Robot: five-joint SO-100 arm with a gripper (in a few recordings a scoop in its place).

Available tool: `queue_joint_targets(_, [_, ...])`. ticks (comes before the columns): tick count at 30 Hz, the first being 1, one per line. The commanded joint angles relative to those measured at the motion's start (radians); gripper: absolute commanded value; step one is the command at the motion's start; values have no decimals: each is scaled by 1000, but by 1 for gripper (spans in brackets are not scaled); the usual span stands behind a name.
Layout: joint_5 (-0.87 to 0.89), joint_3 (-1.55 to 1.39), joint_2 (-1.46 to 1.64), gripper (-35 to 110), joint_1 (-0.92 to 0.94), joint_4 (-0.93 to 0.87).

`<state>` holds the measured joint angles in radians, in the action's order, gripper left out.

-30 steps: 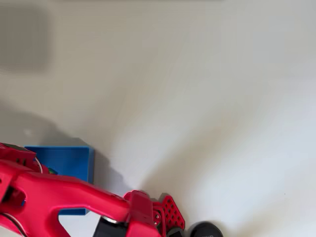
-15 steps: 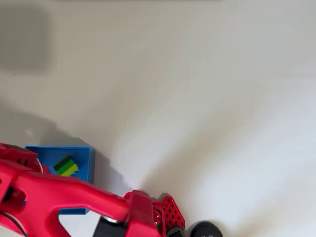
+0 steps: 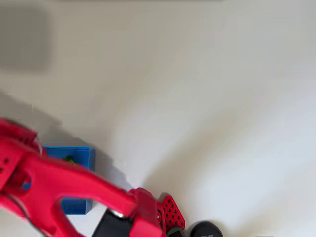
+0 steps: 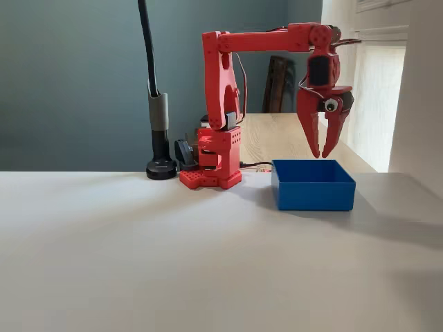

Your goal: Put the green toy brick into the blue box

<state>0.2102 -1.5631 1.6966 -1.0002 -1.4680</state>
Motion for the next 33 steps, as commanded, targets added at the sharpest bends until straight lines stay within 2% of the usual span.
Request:
queue_joint_targets(1, [-11,124,46,0,176,-9])
queue_joint_targets(12, [-115,114,107,0,589,14])
queue_joint_targets(18, [-199,-112,302,0,724,170])
queue_joint_targets(33, [-249,-834,811,0,979,584])
